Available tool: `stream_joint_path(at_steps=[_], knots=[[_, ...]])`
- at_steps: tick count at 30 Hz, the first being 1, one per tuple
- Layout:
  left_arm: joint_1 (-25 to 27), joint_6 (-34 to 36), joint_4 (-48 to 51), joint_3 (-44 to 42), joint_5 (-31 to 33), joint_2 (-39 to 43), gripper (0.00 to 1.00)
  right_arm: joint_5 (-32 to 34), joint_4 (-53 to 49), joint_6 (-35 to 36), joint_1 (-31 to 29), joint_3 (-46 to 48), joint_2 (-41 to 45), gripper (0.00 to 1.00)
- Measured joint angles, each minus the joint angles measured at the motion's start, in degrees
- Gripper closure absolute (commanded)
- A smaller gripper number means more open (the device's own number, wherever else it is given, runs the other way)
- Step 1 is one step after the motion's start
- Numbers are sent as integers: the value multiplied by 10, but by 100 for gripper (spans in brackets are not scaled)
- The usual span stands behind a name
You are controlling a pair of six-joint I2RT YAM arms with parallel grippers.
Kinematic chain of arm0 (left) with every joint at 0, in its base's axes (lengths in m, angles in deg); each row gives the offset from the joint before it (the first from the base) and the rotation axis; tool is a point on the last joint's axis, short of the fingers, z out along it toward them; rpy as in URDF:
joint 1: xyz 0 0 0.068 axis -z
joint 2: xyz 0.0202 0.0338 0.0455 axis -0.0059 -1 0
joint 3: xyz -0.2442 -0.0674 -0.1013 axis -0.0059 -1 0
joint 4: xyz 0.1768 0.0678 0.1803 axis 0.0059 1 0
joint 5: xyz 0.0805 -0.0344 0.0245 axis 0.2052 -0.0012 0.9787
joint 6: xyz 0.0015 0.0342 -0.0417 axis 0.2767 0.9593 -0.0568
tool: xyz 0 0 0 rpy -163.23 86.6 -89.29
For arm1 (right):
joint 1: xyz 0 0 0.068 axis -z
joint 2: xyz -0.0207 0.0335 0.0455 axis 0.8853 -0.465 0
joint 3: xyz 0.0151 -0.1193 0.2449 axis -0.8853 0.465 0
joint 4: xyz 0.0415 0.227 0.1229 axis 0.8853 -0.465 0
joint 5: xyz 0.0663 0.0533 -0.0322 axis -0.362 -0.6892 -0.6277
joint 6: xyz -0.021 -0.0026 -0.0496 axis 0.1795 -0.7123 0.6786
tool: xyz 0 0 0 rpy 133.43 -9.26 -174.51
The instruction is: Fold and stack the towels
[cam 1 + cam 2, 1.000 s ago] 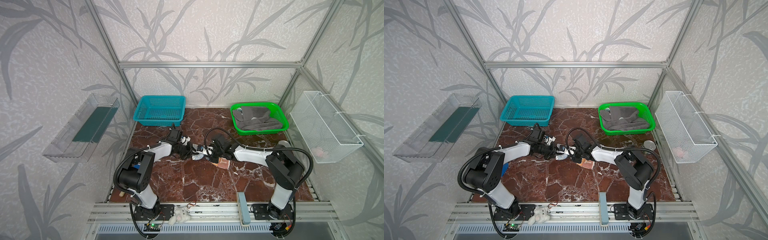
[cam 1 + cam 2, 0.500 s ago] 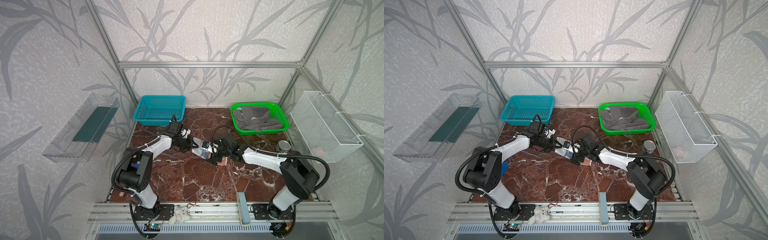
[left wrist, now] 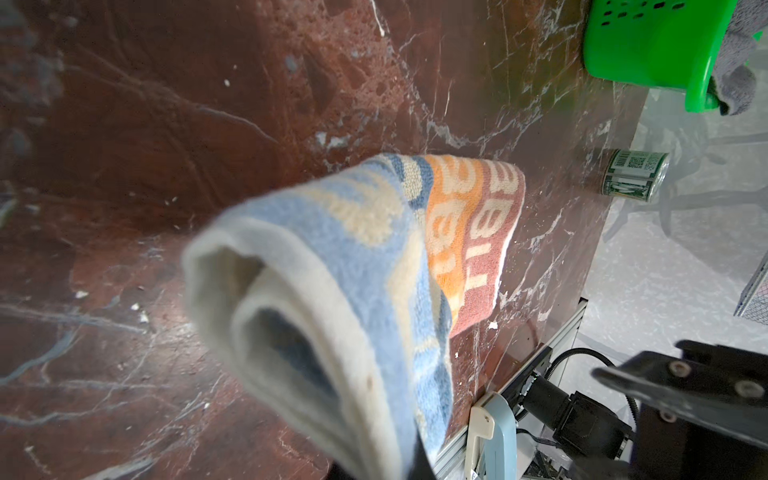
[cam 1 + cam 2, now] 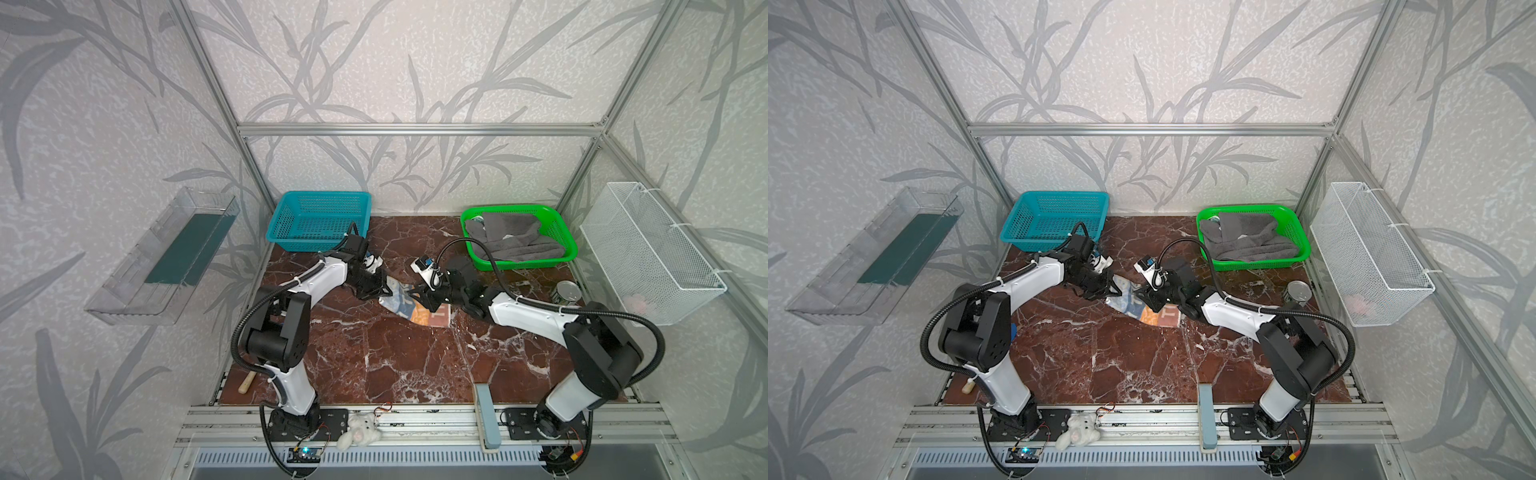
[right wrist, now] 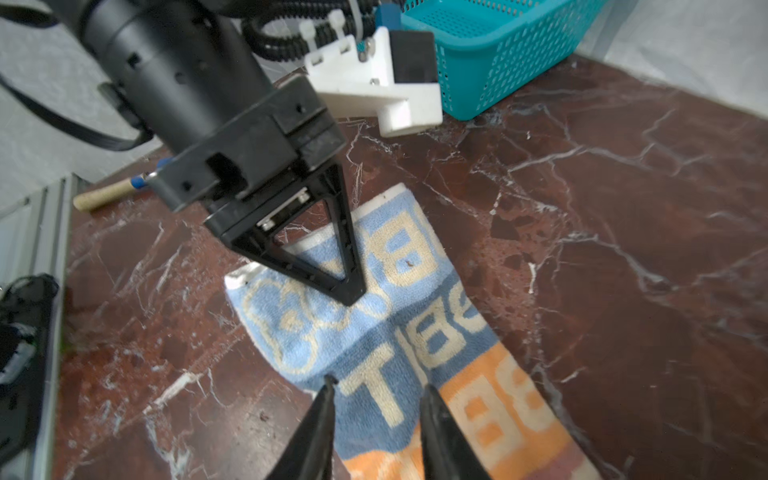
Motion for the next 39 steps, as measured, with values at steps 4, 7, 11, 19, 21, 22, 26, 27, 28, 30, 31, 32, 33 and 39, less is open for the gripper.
stream_joint_path(at_steps=[4, 7, 11, 19, 21, 22, 26, 27, 28, 30, 31, 32, 33, 39], knots=[[0, 1, 8, 0, 7, 0, 100, -14, 11, -37, -5, -3, -51, 77], [0, 1, 10, 1, 13, 0, 100, -17, 5, -52, -9, -3, -72, 78], [0, 1, 13, 9, 13, -3, 100, -18, -29, -59, -12, -17, -91, 81], [0, 13, 32, 24, 19, -7, 100, 16, -141, -59, -14, -67, -129, 84], [0, 21, 42, 29, 25, -7, 100, 28, -171, -61, -13, -73, -131, 85], [0, 25, 48, 32, 28, -7, 100, 31, -182, -63, -13, -77, -133, 85], [0, 42, 73, 48, 43, -7, 100, 40, -197, -65, -13, -85, -133, 80], [0, 47, 80, 54, 47, -8, 100, 41, -196, -66, -13, -83, -132, 73], [0, 51, 84, 58, 49, -8, 100, 42, -191, -65, -13, -79, -128, 66], [0, 60, 95, 70, 54, -10, 100, 44, -179, -62, -13, -59, -109, 50], [-1, 63, 101, 80, 56, -12, 100, 45, -172, -59, -13, -45, -96, 44], [-1, 68, 107, 93, 59, -15, 100, 47, -165, -57, -13, -30, -78, 37], [-1, 75, 114, 110, 60, -19, 100, 49, -155, -54, -13, -14, -59, 31], [-1, 121, 147, 227, 99, -52, 100, 86, -113, -37, -13, 43, 72, 1]])
